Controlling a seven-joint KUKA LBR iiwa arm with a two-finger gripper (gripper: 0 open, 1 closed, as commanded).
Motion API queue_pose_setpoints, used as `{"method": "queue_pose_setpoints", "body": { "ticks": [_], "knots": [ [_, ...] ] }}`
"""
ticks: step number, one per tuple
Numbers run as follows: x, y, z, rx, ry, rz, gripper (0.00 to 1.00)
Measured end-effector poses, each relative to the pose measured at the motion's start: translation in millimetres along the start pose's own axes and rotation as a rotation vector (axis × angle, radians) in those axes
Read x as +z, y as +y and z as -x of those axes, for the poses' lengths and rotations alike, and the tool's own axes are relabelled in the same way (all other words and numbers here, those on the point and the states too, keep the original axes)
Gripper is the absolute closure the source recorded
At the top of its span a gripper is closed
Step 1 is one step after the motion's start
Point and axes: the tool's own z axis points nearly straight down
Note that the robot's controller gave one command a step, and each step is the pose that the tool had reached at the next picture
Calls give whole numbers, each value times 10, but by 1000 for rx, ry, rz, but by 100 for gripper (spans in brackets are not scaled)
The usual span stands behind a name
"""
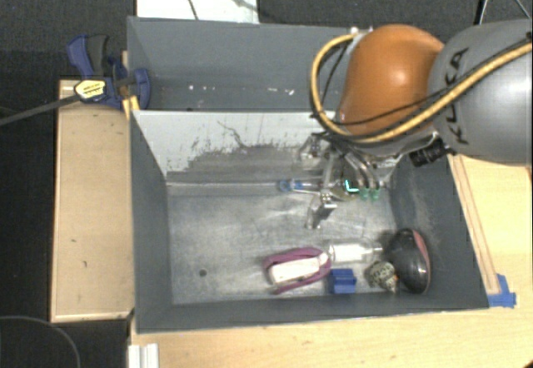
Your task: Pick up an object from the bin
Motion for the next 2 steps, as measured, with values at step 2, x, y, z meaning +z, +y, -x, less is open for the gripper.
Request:
{"method": "queue_pose_setpoints", "body": {
  "ticks": [2],
  "knots": [
    [1192, -81, -450, -61, -18, 1, 0]
  ]
}}
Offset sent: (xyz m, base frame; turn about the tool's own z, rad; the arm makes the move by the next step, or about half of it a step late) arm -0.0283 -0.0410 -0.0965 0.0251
